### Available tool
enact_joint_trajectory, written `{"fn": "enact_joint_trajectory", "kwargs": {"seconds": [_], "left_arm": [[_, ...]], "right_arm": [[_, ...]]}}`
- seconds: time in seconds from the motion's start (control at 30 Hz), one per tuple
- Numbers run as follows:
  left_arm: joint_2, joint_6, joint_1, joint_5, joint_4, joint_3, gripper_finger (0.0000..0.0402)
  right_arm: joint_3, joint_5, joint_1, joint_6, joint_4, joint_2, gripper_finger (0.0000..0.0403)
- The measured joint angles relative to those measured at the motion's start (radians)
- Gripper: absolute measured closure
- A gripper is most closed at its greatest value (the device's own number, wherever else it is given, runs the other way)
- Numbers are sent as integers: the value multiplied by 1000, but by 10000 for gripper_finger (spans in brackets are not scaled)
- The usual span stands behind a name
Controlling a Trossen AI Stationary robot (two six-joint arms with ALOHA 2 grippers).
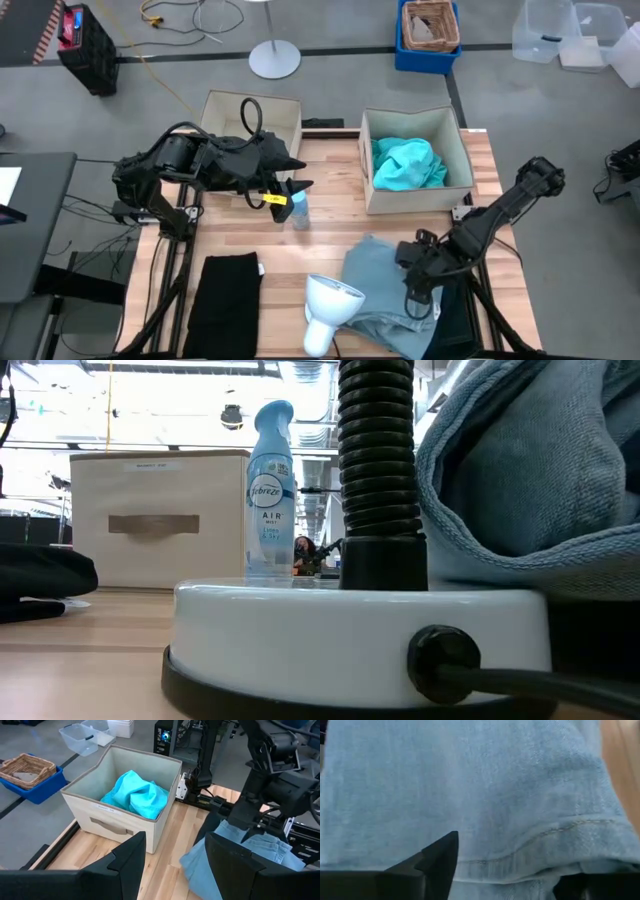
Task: Sort clothes
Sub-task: Put the blue pants into the right laundry organizer
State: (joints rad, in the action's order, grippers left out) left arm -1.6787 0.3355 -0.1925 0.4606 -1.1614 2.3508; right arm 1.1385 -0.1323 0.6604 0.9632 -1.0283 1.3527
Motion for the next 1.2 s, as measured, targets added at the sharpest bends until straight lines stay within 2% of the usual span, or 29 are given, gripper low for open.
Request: {"fn": "enact_joint_trajectory", "kwargs": {"seconds": [0.27,0.4,0.63,0.83,0.97,1.2], "left_arm": [[0,-14,0,0,1,0,203],[0,-14,0,0,1,0,203],[0,-15,0,0,1,0,203],[0,-15,0,0,1,0,203],[0,-15,0,0,1,0,203],[0,-15,0,-2,1,0,203]], "right_arm": [[-5,13,43,80,-10,79,96],[-5,71,58,86,61,147,95],[-3,107,85,112,109,255,95],[-1,126,83,89,150,349,96],[3,177,69,61,182,424,97],[1,223,28,42,202,444,106]]}}
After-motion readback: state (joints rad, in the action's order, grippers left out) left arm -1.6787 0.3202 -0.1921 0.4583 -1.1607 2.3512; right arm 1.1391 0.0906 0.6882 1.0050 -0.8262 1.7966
